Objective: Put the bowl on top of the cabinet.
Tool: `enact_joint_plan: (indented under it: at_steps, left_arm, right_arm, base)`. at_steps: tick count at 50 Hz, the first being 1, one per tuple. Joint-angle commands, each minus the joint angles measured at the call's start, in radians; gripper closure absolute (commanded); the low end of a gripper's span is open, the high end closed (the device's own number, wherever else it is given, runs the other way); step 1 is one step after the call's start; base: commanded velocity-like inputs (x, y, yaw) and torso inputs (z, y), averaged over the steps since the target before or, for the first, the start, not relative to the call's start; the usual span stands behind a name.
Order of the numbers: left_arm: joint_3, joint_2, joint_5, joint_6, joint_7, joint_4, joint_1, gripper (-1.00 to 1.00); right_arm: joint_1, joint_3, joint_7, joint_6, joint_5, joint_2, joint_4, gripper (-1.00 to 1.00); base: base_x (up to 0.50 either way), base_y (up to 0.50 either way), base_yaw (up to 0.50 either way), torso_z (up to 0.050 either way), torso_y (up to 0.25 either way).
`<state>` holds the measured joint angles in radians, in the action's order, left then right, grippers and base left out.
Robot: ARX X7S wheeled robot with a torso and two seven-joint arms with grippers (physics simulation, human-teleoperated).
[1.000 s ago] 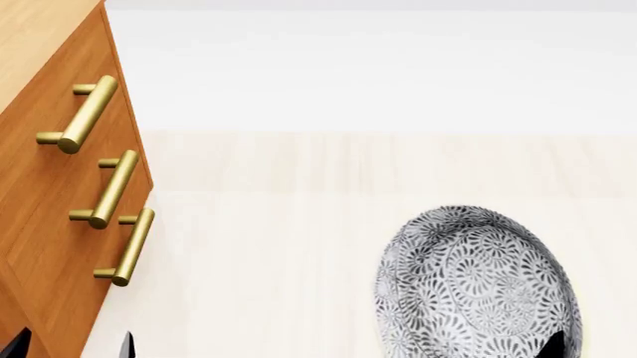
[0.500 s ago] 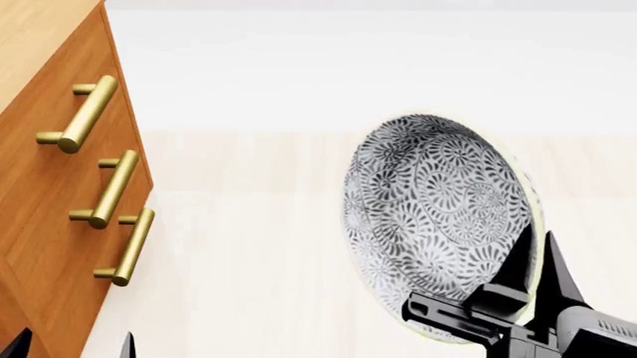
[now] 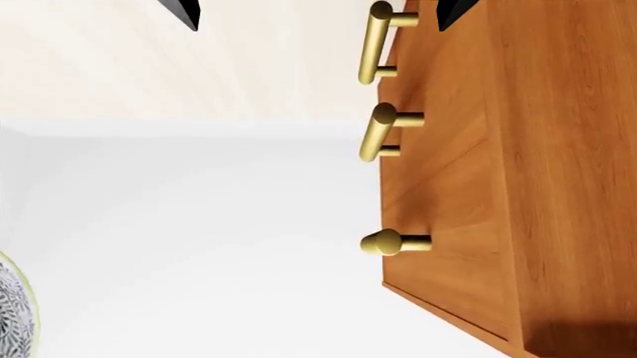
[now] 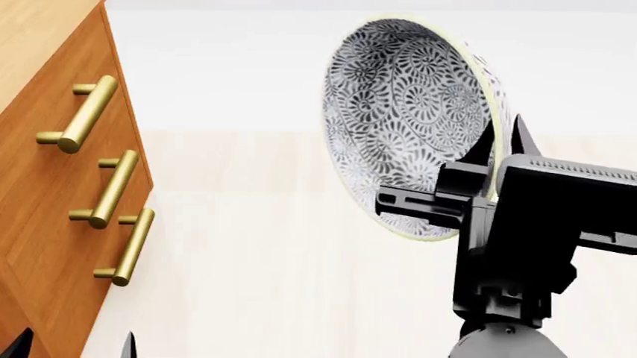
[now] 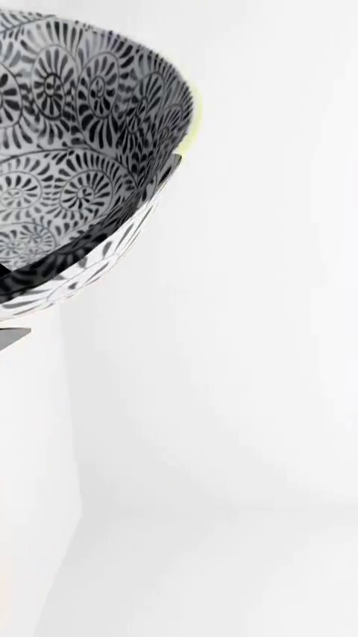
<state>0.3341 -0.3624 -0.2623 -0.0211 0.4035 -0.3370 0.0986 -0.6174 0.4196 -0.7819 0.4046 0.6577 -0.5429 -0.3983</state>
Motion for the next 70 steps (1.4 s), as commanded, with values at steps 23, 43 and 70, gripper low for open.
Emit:
enact_joint_plan:
  at_steps: [23,43,70]
  left_arm:
    - [0.01,-0.002,-0.003,0.002,0.003,0.019,-0.013,-1.0]
    - [0.015,-0.004,-0.006,0.004,0.006,0.027,-0.019,-1.0]
    - [0.079,-0.136,-0.165,0.539,0.027,-0.552,-0.209,-1.0]
  right_arm:
    - [-0.253,0.046,0.384,-0.127,0.031,0.073,0.354,1.0]
    - [-0.213,-0.02,0.761,-0.246,0.228,0.04,0.462,1.0]
    - [-0.235,0.053,0.758,-0.263,0.121,0.079,0.482,1.0]
  base:
    - [0.0,0.0,0.0,0.0,0.0]
    - [0.0,0.0,0.0,0.0,0.0]
    - [0.0,0.0,0.0,0.0,0.0]
